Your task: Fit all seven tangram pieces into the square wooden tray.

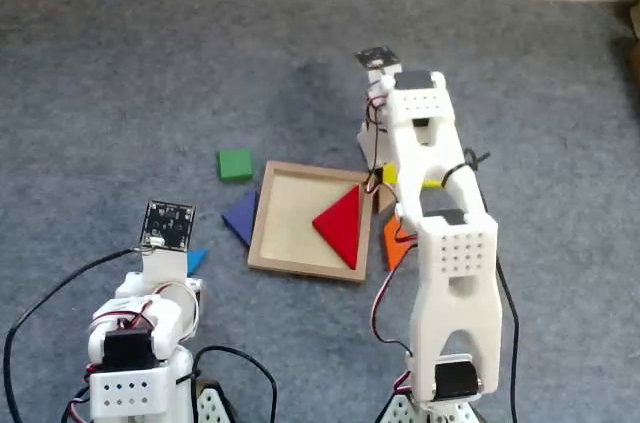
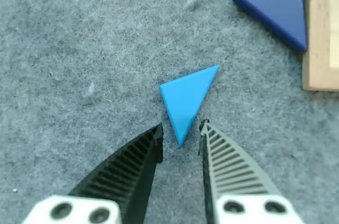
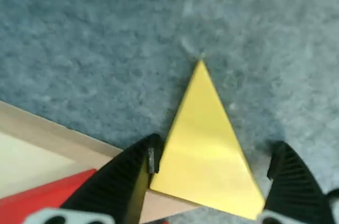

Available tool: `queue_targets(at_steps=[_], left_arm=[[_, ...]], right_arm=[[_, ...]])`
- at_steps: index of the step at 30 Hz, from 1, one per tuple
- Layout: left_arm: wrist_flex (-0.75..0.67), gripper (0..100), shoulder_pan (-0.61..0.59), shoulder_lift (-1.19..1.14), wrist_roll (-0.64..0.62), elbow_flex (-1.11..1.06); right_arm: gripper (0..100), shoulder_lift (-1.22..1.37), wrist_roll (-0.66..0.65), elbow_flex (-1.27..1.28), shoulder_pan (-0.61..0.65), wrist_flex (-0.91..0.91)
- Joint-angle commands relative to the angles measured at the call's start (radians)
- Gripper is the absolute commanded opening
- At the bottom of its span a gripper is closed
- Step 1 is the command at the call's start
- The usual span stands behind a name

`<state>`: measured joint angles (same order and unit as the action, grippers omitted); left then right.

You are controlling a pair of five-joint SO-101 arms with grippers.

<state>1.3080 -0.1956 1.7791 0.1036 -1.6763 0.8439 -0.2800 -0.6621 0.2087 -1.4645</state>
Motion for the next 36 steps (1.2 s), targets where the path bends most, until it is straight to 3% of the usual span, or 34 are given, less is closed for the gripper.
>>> queue_targets(at_steps=[1, 11, 17, 26, 36], left_arm=[[0.008, 13, 0.021, 0.010, 0.009, -0.021], [0.008, 13, 0.021, 0.010, 0.009, -0.021], [0.008, 13, 0.021, 0.010, 0.009, -0.021], [0.008, 13, 0.021, 0.010, 0.009, -0.021], [0.008, 13, 0.021, 0.010, 0.009, -0.021]], right_arm=[[31.7, 0.016, -0.064, -0.125, -0.041, -0.108], [32.2, 0.120, -0.206, -0.285, -0.048, -0.291], [43.7, 0.122, -0.273, -0.283, -0.053, -0.295], [43.6, 0.122, -0.423, -0.282, -0.097, -0.297], [43.6, 0.119, -0.440, -0.229, -0.093, -0.300]])
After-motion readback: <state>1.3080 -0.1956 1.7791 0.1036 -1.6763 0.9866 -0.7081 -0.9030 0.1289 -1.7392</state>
